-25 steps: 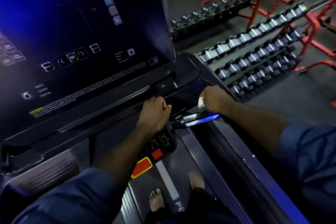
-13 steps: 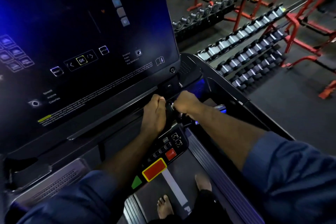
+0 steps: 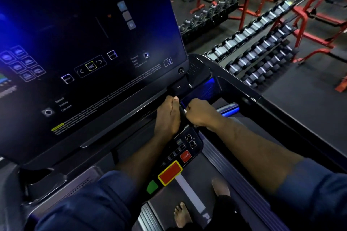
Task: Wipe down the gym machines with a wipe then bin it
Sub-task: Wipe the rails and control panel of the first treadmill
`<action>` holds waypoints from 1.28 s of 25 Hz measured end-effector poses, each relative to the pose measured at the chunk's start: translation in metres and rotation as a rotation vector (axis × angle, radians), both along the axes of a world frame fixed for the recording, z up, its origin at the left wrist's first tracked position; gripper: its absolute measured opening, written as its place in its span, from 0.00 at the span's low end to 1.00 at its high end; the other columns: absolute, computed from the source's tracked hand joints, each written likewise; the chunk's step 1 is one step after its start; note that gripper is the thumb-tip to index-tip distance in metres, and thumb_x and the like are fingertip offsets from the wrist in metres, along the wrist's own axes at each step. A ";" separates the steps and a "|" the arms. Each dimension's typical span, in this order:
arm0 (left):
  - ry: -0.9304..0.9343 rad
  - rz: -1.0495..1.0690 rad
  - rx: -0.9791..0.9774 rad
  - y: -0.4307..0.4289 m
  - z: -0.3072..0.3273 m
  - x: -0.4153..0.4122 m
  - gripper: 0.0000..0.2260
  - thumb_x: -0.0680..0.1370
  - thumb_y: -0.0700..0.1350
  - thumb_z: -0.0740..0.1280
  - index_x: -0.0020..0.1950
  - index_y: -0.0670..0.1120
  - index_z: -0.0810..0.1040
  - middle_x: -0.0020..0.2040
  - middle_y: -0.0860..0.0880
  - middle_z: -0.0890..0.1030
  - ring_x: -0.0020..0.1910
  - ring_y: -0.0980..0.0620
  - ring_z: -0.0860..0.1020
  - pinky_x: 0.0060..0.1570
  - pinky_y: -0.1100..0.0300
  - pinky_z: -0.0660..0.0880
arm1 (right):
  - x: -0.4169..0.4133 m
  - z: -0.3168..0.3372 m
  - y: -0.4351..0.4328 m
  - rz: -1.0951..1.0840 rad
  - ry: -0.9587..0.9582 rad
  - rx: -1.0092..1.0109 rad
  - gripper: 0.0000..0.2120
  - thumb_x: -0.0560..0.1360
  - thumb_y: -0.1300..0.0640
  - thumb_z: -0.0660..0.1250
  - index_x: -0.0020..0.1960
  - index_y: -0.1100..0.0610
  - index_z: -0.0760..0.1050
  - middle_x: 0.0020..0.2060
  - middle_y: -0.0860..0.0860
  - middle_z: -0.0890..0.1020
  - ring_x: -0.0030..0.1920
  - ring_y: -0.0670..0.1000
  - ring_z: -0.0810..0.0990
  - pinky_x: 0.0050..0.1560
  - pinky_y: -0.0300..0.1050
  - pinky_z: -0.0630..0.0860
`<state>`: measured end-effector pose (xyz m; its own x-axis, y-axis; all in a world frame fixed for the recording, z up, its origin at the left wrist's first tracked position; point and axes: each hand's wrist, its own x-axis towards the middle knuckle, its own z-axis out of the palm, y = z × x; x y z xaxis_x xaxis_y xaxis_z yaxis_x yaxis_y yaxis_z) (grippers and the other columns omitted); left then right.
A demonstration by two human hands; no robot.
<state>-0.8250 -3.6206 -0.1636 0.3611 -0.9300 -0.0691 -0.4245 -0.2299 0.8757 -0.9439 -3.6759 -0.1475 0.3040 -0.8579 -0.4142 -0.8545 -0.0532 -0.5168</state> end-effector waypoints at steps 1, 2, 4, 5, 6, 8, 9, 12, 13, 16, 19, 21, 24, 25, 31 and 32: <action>-0.012 -0.001 -0.001 -0.001 0.001 -0.001 0.15 0.87 0.51 0.56 0.45 0.46 0.74 0.40 0.45 0.79 0.37 0.52 0.75 0.40 0.54 0.71 | -0.005 0.003 -0.004 -0.012 -0.017 0.004 0.13 0.76 0.59 0.61 0.53 0.63 0.81 0.51 0.63 0.85 0.51 0.63 0.84 0.50 0.48 0.80; -0.017 0.004 -0.005 -0.001 0.002 -0.001 0.15 0.87 0.50 0.56 0.44 0.46 0.73 0.40 0.45 0.79 0.37 0.52 0.75 0.40 0.54 0.70 | -0.008 0.005 -0.004 -0.009 -0.035 -0.004 0.13 0.75 0.58 0.61 0.53 0.62 0.82 0.50 0.62 0.85 0.50 0.61 0.84 0.50 0.48 0.81; -0.050 0.026 -0.006 -0.001 0.003 -0.003 0.16 0.87 0.51 0.56 0.43 0.47 0.72 0.40 0.46 0.79 0.37 0.52 0.75 0.39 0.54 0.69 | -0.003 0.001 0.004 0.004 -0.053 0.004 0.14 0.77 0.56 0.61 0.55 0.62 0.80 0.52 0.63 0.84 0.52 0.63 0.83 0.51 0.49 0.80; -0.083 0.044 0.007 0.001 0.005 -0.004 0.17 0.87 0.51 0.55 0.42 0.48 0.73 0.40 0.47 0.79 0.37 0.54 0.75 0.39 0.55 0.68 | 0.002 -0.003 0.009 0.011 -0.065 0.026 0.15 0.80 0.54 0.60 0.57 0.62 0.79 0.54 0.63 0.84 0.54 0.64 0.83 0.53 0.50 0.79; -0.123 0.069 0.031 0.002 0.005 -0.005 0.17 0.87 0.52 0.54 0.42 0.48 0.73 0.41 0.48 0.79 0.38 0.54 0.75 0.39 0.55 0.67 | 0.005 -0.008 0.014 0.017 -0.080 0.028 0.15 0.81 0.52 0.59 0.57 0.61 0.79 0.55 0.63 0.84 0.54 0.64 0.82 0.54 0.52 0.79; -0.209 0.120 0.091 0.002 0.005 -0.005 0.19 0.87 0.52 0.53 0.46 0.45 0.77 0.45 0.47 0.81 0.41 0.49 0.77 0.44 0.55 0.67 | -0.001 -0.010 0.019 -0.034 -0.172 0.005 0.15 0.82 0.51 0.58 0.54 0.57 0.80 0.50 0.59 0.85 0.50 0.61 0.83 0.52 0.53 0.79; -0.266 0.132 0.129 0.000 0.003 -0.004 0.20 0.87 0.51 0.52 0.49 0.43 0.79 0.47 0.44 0.81 0.44 0.46 0.78 0.45 0.55 0.66 | -0.010 -0.009 0.022 -0.069 -0.243 -0.010 0.14 0.83 0.51 0.60 0.51 0.55 0.82 0.45 0.55 0.85 0.47 0.57 0.83 0.48 0.50 0.78; -0.340 0.157 0.181 -0.001 -0.001 0.001 0.16 0.85 0.47 0.55 0.52 0.40 0.80 0.51 0.40 0.84 0.47 0.42 0.79 0.45 0.56 0.65 | -0.035 -0.007 0.038 -0.051 -0.421 -0.063 0.10 0.83 0.50 0.65 0.54 0.48 0.86 0.39 0.43 0.84 0.40 0.41 0.81 0.43 0.37 0.73; -0.315 0.163 0.182 0.001 0.000 0.004 0.13 0.83 0.45 0.59 0.53 0.39 0.81 0.50 0.40 0.84 0.45 0.44 0.79 0.45 0.57 0.66 | -0.038 -0.007 0.046 -0.021 -0.456 -0.085 0.11 0.83 0.48 0.66 0.58 0.48 0.85 0.41 0.42 0.85 0.42 0.39 0.82 0.44 0.33 0.74; -0.331 0.008 0.174 0.023 0.000 0.020 0.13 0.78 0.40 0.64 0.60 0.42 0.84 0.51 0.44 0.86 0.47 0.45 0.83 0.49 0.55 0.77 | -0.043 -0.015 0.059 0.046 -0.519 -0.227 0.15 0.82 0.49 0.68 0.66 0.52 0.82 0.54 0.50 0.88 0.53 0.43 0.85 0.53 0.32 0.79; -0.405 -0.155 0.174 0.046 -0.002 0.033 0.17 0.78 0.41 0.63 0.64 0.46 0.84 0.55 0.46 0.87 0.49 0.47 0.84 0.54 0.53 0.81 | -0.048 -0.020 0.052 0.229 -0.560 -0.393 0.12 0.81 0.56 0.71 0.63 0.57 0.84 0.61 0.53 0.85 0.61 0.38 0.79 0.63 0.31 0.75; -0.424 -0.157 0.143 0.049 -0.005 0.036 0.16 0.77 0.45 0.61 0.58 0.46 0.85 0.53 0.48 0.86 0.49 0.50 0.84 0.55 0.52 0.80 | -0.041 -0.022 0.038 0.319 -0.549 -0.395 0.11 0.81 0.57 0.71 0.61 0.57 0.84 0.60 0.54 0.86 0.62 0.42 0.82 0.64 0.37 0.77; -0.436 -0.122 0.133 0.047 -0.007 0.035 0.14 0.74 0.47 0.60 0.50 0.45 0.83 0.46 0.49 0.84 0.43 0.52 0.82 0.48 0.50 0.80 | -0.012 -0.028 0.006 0.395 -0.399 -0.258 0.13 0.83 0.55 0.67 0.66 0.51 0.82 0.65 0.56 0.82 0.65 0.51 0.81 0.67 0.36 0.72; -0.436 -0.110 0.133 0.047 -0.008 0.035 0.13 0.75 0.47 0.60 0.49 0.45 0.83 0.45 0.49 0.84 0.42 0.52 0.81 0.46 0.50 0.80 | -0.006 -0.029 0.002 0.404 -0.343 -0.211 0.15 0.84 0.54 0.65 0.69 0.48 0.80 0.70 0.56 0.78 0.70 0.52 0.77 0.72 0.39 0.69; -0.412 -0.106 0.115 0.045 -0.009 0.037 0.09 0.73 0.45 0.61 0.43 0.44 0.81 0.43 0.48 0.82 0.43 0.49 0.79 0.48 0.50 0.78 | -0.044 -0.013 0.041 0.558 -0.448 -0.281 0.13 0.83 0.56 0.64 0.65 0.53 0.83 0.65 0.48 0.83 0.70 0.41 0.75 0.72 0.32 0.65; -0.414 -0.110 0.117 0.045 -0.011 0.037 0.08 0.73 0.44 0.62 0.43 0.44 0.80 0.43 0.48 0.82 0.44 0.49 0.79 0.48 0.51 0.77 | -0.042 -0.012 0.041 0.549 -0.445 -0.281 0.12 0.83 0.56 0.65 0.62 0.52 0.84 0.61 0.47 0.85 0.66 0.42 0.79 0.69 0.34 0.70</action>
